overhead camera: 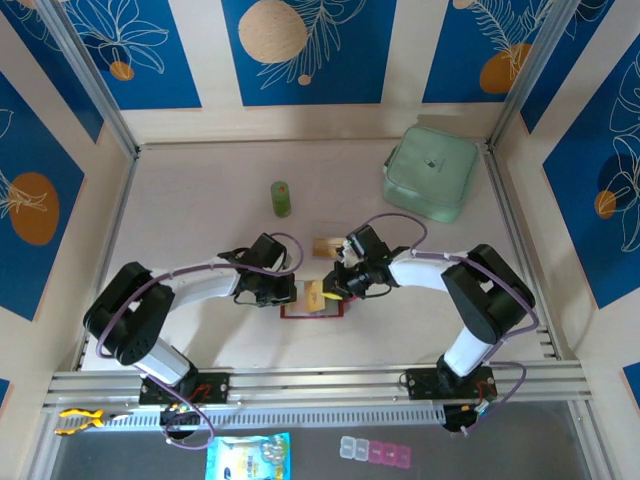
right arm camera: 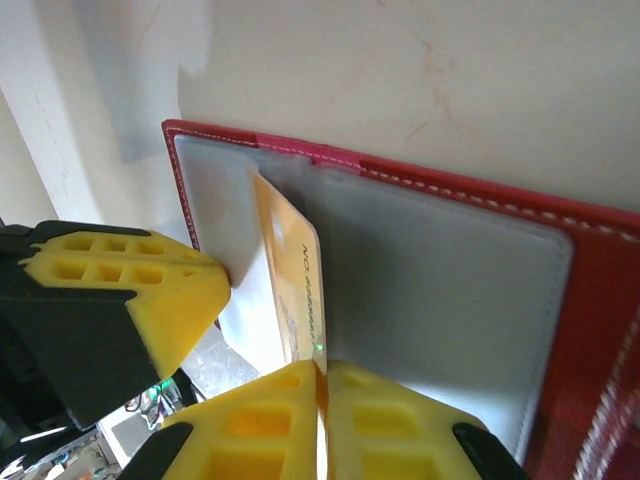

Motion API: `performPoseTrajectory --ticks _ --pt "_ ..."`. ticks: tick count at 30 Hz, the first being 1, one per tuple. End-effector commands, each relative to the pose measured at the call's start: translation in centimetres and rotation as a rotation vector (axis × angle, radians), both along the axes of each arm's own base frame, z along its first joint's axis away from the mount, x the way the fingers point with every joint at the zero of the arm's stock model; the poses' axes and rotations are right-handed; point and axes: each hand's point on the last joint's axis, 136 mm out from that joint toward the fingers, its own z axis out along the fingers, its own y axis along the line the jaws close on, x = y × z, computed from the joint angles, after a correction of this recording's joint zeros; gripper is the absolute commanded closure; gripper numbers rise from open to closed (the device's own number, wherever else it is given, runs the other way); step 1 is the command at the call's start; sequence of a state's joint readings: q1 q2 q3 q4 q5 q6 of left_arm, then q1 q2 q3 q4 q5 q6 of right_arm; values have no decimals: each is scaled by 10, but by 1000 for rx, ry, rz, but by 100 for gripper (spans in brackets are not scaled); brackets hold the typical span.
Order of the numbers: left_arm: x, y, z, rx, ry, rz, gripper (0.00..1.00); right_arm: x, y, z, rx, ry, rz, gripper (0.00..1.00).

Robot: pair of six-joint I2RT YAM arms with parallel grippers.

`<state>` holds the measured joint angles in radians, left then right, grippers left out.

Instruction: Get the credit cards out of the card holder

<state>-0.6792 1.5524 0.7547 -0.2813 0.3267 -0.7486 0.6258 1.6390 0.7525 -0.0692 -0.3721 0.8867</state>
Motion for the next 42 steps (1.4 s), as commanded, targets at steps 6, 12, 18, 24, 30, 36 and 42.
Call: performPoseTrajectory --ticks 6,12,18,24,30,36,42 --pt "-3 4 9 21 -13 -19 95 -6 -13 10 -55 -33 31 95" --pt "2 0 20 4 -35 -17 93 -2 -17 24 -78 -86 56 97" --pt "5 1 31 7 -71 -18 92 7 -30 48 -102 -178 95 98" --pt "5 7 32 14 -88 -9 92 15 -45 70 -177 -305 245 98" --pt "3 13 30 27 -97 -8 91 22 -53 83 -260 -480 513 100" --pt "0 19 28 31 -99 2 91 46 -60 97 -338 -670 797 100" --pt "-2 23 28 36 -99 4 91 66 -57 108 -399 -834 1063 100"
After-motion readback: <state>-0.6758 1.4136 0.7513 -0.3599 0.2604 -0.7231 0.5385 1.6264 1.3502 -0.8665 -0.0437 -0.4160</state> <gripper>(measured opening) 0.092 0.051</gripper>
